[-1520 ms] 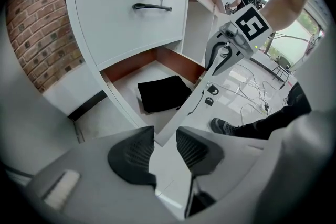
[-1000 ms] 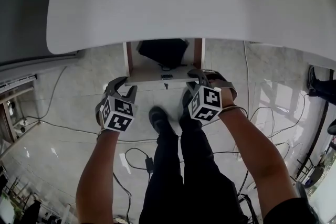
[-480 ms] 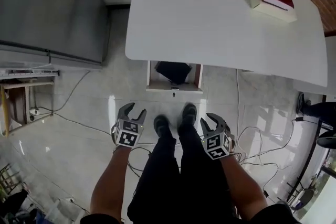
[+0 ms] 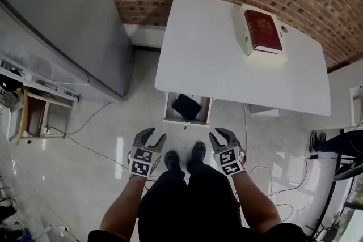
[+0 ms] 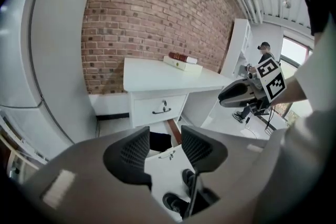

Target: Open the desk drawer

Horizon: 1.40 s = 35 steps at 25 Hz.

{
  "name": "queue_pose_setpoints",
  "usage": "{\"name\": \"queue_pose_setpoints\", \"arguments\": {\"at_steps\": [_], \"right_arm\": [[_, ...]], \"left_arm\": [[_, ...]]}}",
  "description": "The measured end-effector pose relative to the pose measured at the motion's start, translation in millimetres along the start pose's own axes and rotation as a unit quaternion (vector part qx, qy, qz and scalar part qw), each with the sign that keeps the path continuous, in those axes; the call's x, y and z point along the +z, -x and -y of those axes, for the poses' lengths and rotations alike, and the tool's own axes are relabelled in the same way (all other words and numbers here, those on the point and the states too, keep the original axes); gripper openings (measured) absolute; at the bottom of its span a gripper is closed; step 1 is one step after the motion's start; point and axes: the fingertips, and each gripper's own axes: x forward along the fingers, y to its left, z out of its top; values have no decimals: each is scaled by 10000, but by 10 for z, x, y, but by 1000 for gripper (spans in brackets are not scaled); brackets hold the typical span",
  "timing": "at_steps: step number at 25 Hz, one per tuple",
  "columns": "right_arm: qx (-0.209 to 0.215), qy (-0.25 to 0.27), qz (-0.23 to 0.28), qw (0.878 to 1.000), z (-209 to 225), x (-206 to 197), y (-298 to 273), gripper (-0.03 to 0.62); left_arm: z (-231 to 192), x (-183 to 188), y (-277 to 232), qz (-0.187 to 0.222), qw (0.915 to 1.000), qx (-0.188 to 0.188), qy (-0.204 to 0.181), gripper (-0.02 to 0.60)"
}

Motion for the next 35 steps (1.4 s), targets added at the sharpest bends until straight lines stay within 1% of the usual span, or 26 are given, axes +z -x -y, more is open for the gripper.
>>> {"name": "queue_pose_setpoints", "arguments": {"at_steps": [5, 10, 17, 20, 21, 22, 24, 25, 26, 27, 30, 35], "right_arm": [[-83, 66, 201, 9997, 26, 337, 294, 92], [-145, -190, 329, 9992, 24, 476, 577, 86], [-148, -370, 524, 9978, 71, 666, 945, 77], [11, -476, 684, 9965, 82, 750, 1089, 72], [77, -521, 780, 9956, 99, 789, 1124, 71], [135, -560, 877, 9945, 130, 834, 1153, 69], [218, -607, 1050, 9924, 224, 926, 1211, 66], [248, -616, 1132, 9913, 279, 964, 1251, 63], [276, -622, 1227, 9901, 338, 1003, 1301, 60], [305, -633, 1338, 9885, 401, 1042, 1365, 55], [424, -756, 1711, 9814, 623, 1129, 1639, 33], [467, -893, 2116, 9722, 1028, 1127, 2058, 18]], "left_arm": [[60, 440, 325, 462, 9989, 38, 115, 175], [161, 729, 585, 779, 9967, -28, 241, 168], [294, 1018, 784, 994, 9947, -168, 214, 152], [351, 1142, 878, 1092, 9935, -172, 266, 121], [367, 1193, 906, 1099, 9937, -133, 189, 121], [385, 1250, 928, 1072, 9942, -53, 0, 121], [450, 1366, 960, 949, 9938, 154, -556, 110], [498, 1423, 981, 905, 9927, 229, -763, 83], [546, 1483, 1008, 902, 9918, 280, -865, 70], [590, 1546, 1035, 938, 9912, 316, -879, 64], [725, 1720, 1076, 1100, 9908, 383, -687, 49], [947, 1925, 1102, 1152, 9912, 593, -275, 18]]}}
